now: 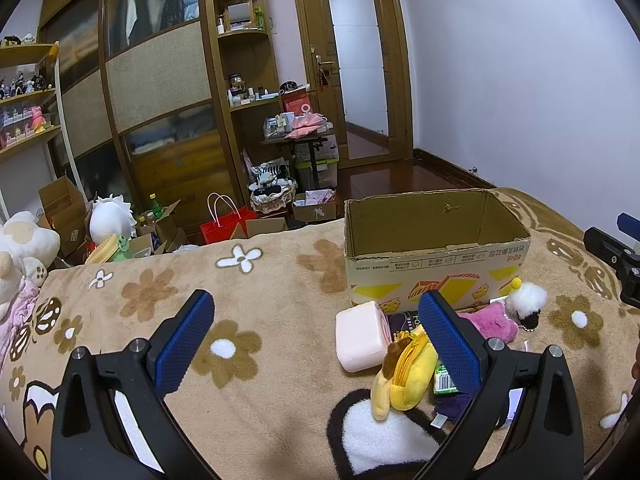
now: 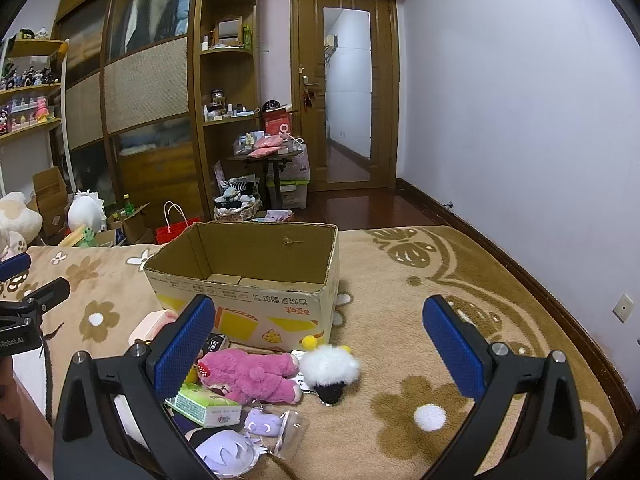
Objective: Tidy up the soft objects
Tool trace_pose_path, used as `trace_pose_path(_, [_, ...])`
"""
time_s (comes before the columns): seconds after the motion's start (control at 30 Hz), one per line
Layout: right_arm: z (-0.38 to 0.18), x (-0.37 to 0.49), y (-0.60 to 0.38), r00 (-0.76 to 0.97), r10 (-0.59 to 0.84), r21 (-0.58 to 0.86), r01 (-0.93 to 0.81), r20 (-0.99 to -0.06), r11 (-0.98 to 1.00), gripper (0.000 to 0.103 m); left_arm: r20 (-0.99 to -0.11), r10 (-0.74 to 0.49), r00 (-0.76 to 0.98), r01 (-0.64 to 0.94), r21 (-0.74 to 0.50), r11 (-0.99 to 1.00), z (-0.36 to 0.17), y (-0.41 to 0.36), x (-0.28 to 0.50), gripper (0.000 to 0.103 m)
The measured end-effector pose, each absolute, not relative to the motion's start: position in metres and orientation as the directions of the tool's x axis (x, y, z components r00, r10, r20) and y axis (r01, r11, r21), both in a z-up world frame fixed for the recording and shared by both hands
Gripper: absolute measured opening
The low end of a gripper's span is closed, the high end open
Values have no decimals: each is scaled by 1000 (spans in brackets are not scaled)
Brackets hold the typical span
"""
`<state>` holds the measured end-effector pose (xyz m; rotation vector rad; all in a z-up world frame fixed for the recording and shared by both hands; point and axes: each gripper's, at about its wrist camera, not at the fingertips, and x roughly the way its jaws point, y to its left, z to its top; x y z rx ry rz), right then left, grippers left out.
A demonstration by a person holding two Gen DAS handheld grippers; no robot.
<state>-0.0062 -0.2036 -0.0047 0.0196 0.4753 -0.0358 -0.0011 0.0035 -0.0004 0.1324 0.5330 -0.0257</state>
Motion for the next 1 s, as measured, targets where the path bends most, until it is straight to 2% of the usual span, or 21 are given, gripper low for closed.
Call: trace_pose_path(1.0, [-7,-6,-204,886,-30,9,38,-462,999,103,-509,12,861,58,121,991,-1,3,-1,101])
